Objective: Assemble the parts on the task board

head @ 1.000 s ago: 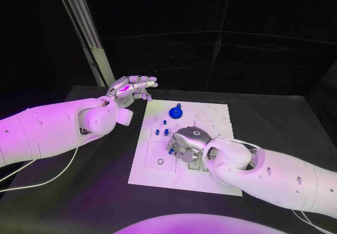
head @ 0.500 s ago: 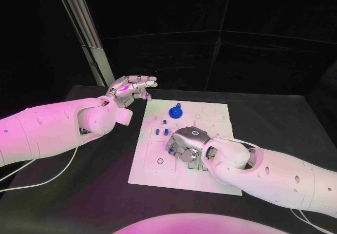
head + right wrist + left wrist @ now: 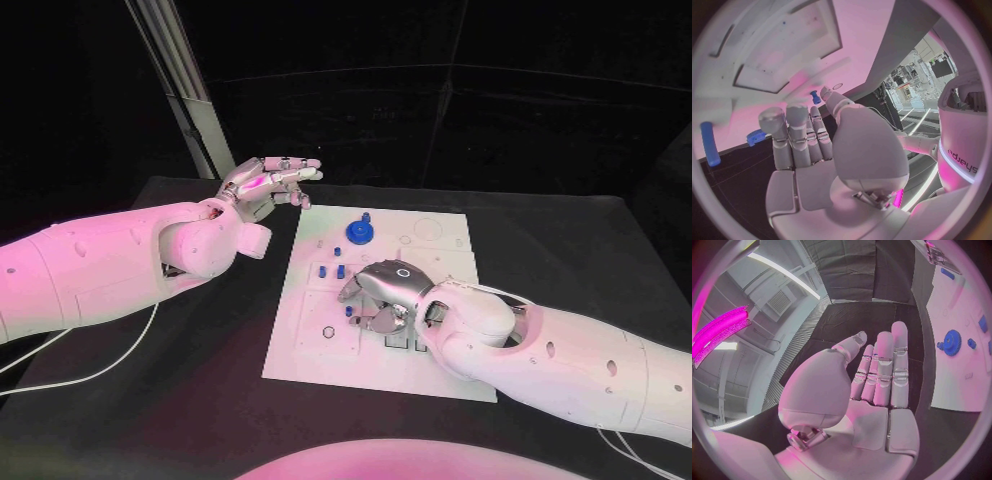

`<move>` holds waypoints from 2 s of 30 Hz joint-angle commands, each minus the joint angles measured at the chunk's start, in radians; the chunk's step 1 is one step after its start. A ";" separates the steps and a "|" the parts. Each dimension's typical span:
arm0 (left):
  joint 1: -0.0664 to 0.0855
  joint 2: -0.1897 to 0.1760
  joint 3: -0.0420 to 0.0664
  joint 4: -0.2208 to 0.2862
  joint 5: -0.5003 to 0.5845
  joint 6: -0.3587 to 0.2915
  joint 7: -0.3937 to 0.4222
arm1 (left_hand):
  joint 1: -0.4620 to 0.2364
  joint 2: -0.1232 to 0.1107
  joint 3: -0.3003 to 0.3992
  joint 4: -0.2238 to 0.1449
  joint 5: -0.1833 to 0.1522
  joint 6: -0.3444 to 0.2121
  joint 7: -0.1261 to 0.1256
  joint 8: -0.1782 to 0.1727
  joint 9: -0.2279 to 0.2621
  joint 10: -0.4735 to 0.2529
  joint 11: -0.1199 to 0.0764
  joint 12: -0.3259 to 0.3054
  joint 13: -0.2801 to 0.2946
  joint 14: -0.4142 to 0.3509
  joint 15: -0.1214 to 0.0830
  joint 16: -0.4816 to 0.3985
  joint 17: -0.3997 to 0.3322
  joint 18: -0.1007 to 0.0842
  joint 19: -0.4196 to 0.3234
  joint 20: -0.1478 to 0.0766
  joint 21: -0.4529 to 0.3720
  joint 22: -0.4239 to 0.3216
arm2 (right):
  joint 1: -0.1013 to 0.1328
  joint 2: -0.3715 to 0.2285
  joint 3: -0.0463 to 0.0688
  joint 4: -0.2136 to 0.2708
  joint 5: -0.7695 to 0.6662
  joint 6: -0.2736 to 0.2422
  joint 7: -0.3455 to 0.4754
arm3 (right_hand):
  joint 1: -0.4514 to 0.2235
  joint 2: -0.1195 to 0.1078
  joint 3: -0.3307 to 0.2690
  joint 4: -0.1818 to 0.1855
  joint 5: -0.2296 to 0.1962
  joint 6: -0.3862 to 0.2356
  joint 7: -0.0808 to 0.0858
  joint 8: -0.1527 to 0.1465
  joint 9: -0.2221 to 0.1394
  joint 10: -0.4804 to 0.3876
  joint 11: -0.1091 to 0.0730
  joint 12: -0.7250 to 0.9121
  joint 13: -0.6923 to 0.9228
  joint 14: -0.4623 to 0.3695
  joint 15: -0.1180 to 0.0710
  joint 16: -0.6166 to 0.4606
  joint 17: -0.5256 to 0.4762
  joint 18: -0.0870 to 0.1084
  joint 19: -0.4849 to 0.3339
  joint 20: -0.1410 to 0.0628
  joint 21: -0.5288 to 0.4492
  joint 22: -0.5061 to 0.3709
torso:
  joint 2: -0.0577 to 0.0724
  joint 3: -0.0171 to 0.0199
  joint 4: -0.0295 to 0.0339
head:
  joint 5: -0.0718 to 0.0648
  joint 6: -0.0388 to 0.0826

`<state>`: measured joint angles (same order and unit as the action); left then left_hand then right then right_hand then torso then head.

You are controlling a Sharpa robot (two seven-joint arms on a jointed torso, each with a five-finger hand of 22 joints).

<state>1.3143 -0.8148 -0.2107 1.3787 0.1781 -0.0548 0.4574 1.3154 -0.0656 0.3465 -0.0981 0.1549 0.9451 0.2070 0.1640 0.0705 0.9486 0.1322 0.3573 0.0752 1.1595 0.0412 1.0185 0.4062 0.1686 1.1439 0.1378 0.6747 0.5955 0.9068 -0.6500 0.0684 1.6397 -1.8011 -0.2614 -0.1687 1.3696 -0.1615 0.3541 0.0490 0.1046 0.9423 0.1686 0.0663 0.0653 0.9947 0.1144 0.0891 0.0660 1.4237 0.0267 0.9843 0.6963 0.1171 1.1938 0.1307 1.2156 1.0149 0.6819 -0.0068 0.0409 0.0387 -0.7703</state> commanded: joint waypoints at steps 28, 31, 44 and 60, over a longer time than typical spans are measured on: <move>0.001 -0.005 0.000 0.003 -0.030 0.025 0.000 | -0.004 0.007 -0.004 -0.002 0.003 -0.010 0.002 0.005 -0.001 -0.011 0.003 0.008 -0.002 -0.010 0.001 -0.001 -0.003 0.014 -0.005 0.000 -0.008 -0.002 | 0.024 -0.247 0.115 0.114 0.093 0.055 -0.084 | 0.022 0.017 -0.137 0.027 0.009 -0.011 -0.030 -0.003 0.001 -0.034 -0.004 0.044 -0.001 0.016 -0.007 0.035 0.024 0.003 0.034 -0.004 0.007 0.019 | 0.000 -0.0006 0.0013 | -0.046 0.043; 0.001 -0.005 0.000 0.002 -0.030 0.025 0.000 | -0.004 0.007 -0.004 -0.002 0.003 -0.010 0.002 0.005 -0.001 -0.011 0.003 0.008 -0.002 -0.010 0.001 -0.001 -0.003 0.014 -0.005 0.000 -0.008 -0.002 | 0.025 -0.251 0.116 0.112 0.093 0.087 -0.091 | 0.027 0.022 -0.146 0.030 0.010 -0.010 -0.033 -0.003 0.001 -0.029 -0.005 0.052 0.000 0.017 -0.007 0.038 0.026 0.003 0.036 -0.005 0.007 0.020 | 0.000 -0.0015 0.0004 | -0.048 0.044; 0.001 -0.003 0.000 0.000 -0.030 0.029 -0.003 | -0.004 0.007 -0.004 -0.002 0.003 -0.010 0.002 0.005 -0.001 -0.011 0.003 0.008 -0.002 -0.010 0.001 -0.001 -0.003 0.014 -0.005 0.000 -0.008 -0.002 | 0.025 -0.237 0.117 0.082 0.060 0.112 -0.110 | 0.069 0.062 -0.140 0.028 0.011 0.008 -0.028 0.000 0.003 -0.018 -0.007 0.074 -0.001 0.016 -0.009 0.036 0.017 0.003 0.038 -0.007 0.004 0.017 | 0.001 -0.0007 0.0019 | -0.050 0.047; 0.001 -0.004 0.000 -0.002 -0.030 0.029 -0.005 | -0.004 0.007 -0.004 -0.002 0.003 -0.010 0.002 0.005 -0.001 -0.011 0.003 0.008 -0.002 -0.010 0.001 -0.001 -0.003 0.014 -0.005 0.000 -0.008 -0.002 | 0.025 -0.234 0.117 0.078 0.047 0.146 -0.117 | 0.099 0.082 -0.064 0.032 -0.007 0.081 -0.018 0.008 0.006 0.076 -0.023 0.102 -0.004 0.035 -0.022 0.095 0.083 -0.013 0.091 -0.018 0.058 0.093 | 0.001 0.0003 0.0005 | -0.047 0.040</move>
<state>1.3138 -0.8190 -0.2117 1.3763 0.1519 -0.0389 0.4503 1.3154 -0.0656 0.3466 -0.0980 0.1549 0.9416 0.2106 0.1639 0.0706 0.9450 0.1358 0.3609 0.0748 1.1596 0.0412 1.0185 0.4046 0.1686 1.1439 0.1378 0.6709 0.5942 0.9299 -0.8847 0.1844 1.7169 -1.7397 -0.1340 -0.2795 1.4595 -0.0771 0.2853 0.0811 0.1017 1.0184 0.1502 0.0698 0.0704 1.0643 0.0926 0.1859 0.0632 1.4528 0.0051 1.0757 0.7767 0.1166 1.2805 0.1124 1.2699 1.1057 0.6831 -0.0068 0.0413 -0.0078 -0.7293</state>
